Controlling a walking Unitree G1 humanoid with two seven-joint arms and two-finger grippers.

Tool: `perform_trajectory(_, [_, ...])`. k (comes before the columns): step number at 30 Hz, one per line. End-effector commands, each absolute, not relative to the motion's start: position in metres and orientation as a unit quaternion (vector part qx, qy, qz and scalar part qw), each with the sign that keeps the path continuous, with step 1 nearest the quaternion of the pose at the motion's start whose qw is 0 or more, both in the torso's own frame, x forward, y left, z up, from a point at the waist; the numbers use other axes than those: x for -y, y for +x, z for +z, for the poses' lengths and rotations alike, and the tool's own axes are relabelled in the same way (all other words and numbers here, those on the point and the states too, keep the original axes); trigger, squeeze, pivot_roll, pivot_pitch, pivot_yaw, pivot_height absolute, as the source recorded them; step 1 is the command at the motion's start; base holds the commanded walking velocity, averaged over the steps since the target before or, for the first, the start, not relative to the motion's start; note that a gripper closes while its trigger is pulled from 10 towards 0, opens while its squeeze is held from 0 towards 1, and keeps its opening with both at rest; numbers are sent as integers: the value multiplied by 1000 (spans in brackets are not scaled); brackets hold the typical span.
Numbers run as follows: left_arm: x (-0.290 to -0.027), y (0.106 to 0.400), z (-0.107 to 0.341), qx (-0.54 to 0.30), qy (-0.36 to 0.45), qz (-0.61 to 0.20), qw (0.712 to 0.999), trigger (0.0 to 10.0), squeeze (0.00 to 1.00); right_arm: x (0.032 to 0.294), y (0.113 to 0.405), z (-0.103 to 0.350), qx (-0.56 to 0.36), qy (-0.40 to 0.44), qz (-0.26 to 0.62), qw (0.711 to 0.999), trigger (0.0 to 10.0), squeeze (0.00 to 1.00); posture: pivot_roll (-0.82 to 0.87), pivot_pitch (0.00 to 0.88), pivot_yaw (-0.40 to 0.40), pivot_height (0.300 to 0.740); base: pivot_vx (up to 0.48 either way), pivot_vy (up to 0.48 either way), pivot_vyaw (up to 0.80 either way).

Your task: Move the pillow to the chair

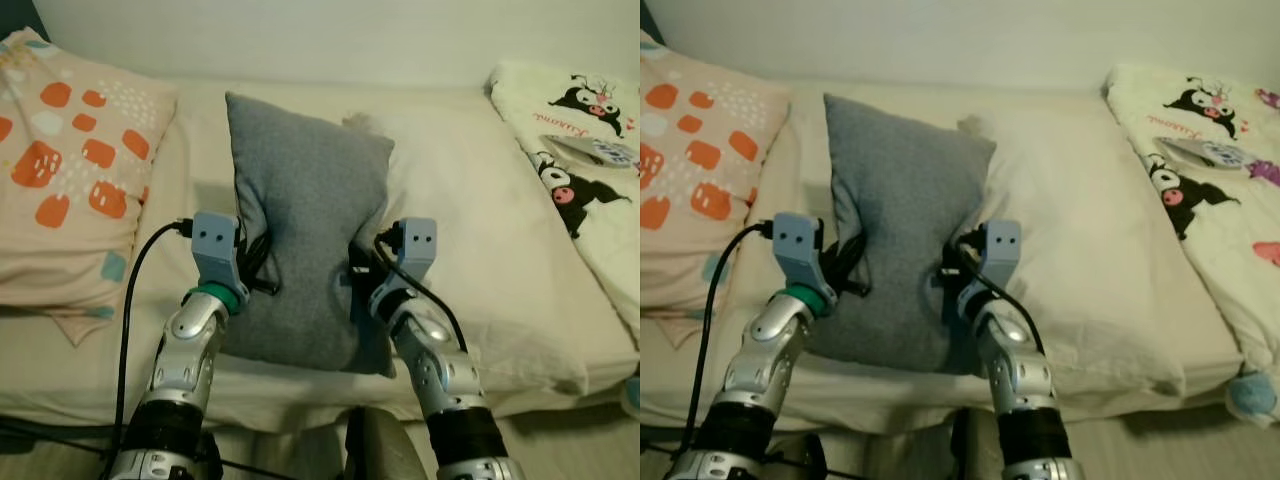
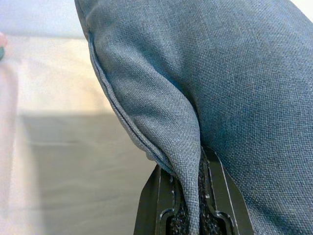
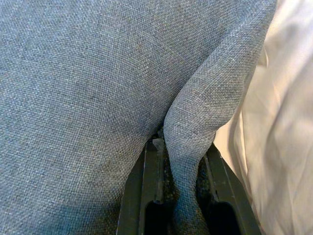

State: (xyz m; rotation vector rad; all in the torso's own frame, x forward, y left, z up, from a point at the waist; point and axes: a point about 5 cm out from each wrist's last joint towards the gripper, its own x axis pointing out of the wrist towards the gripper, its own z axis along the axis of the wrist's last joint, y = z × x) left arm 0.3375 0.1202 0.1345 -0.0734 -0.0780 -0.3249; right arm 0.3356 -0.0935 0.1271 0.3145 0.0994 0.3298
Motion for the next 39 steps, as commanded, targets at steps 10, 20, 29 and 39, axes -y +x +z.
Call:
perform_trajectory(10, [-106, 339, 141, 56, -29, -183, 981, 10000, 0, 77, 338, 136, -33, 153, 189, 969, 10000, 0, -24, 0, -12, 670, 0, 0, 0])
perform_trajectory(20, [-106, 337, 139, 54, -30, -183, 981, 10000, 0, 76, 337, 134, -36, 155, 190, 969, 10000, 0, -20, 0, -16, 690, 0, 0, 0])
perform_trajectory(29, [-103, 335, 137, 51, -28, -188, 980, 10000, 0, 76, 337, 133, -37, 158, 189, 969, 10000, 0, -22, 0, -9, 715, 0, 0, 0])
perform_trajectory(39, [-103, 336, 136, 50, -27, -189, 980, 10000, 0, 76, 337, 133, -37, 160, 189, 968, 10000, 0, -21, 0, -14, 740, 0, 0, 0])
